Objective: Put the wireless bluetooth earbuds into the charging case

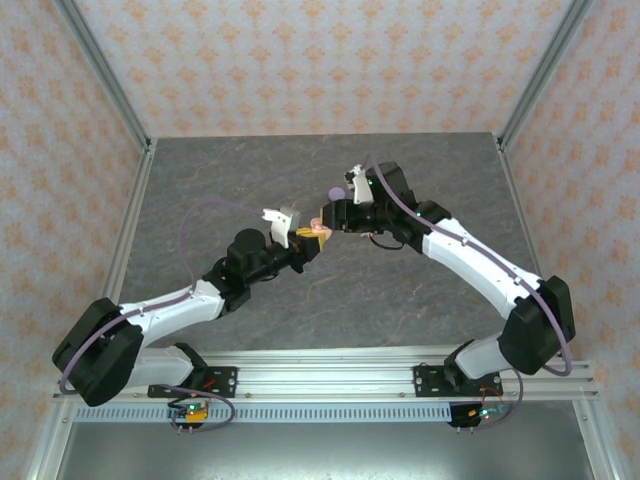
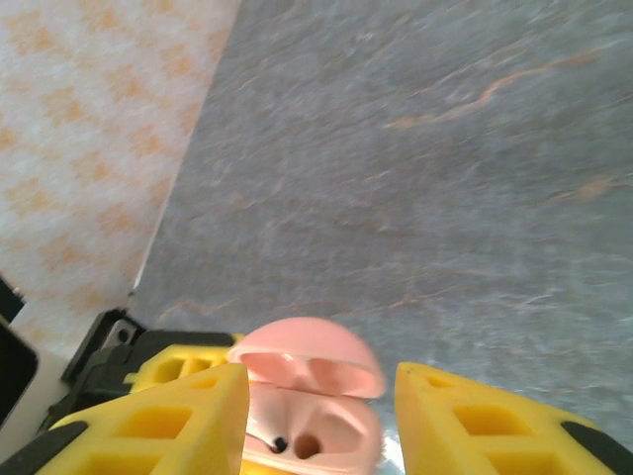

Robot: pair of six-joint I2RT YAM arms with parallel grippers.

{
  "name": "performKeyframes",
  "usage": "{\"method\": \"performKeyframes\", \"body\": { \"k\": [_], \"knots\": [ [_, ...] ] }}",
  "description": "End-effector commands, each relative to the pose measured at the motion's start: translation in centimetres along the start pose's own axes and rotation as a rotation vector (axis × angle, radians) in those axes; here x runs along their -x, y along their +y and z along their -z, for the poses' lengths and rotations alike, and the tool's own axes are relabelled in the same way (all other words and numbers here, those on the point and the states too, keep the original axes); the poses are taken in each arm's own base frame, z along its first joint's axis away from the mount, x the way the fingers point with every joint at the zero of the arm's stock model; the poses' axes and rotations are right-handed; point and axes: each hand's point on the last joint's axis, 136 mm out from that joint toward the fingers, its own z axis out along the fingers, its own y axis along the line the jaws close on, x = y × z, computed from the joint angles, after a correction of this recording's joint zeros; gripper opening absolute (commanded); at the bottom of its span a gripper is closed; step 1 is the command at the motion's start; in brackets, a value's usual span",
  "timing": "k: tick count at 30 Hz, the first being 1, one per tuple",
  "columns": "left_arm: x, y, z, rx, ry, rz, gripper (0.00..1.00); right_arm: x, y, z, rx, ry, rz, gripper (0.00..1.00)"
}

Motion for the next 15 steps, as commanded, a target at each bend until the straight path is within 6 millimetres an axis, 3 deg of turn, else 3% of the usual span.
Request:
{"method": "performKeyframes", "body": {
  "k": [1,5,15],
  "knots": [
    [1.3,-0.3,0.5,0.027,-0.01,-0.061,0.16,1.9,-3.3,2.6,-0.23,-0.139,0.011,0.44],
    [0.9,-0.1,1.1,0.048,0.016,-0.09,0.15,1.8,-6.7,3.3,-0.409,-0.139,0.001,0.44],
    [1.0,-0.8,2.7,0.044,0.057,-0.129,0.16,0.1,-12.2,-0.3,-0.517,0.069,-0.044,0.37]
  ]
}}
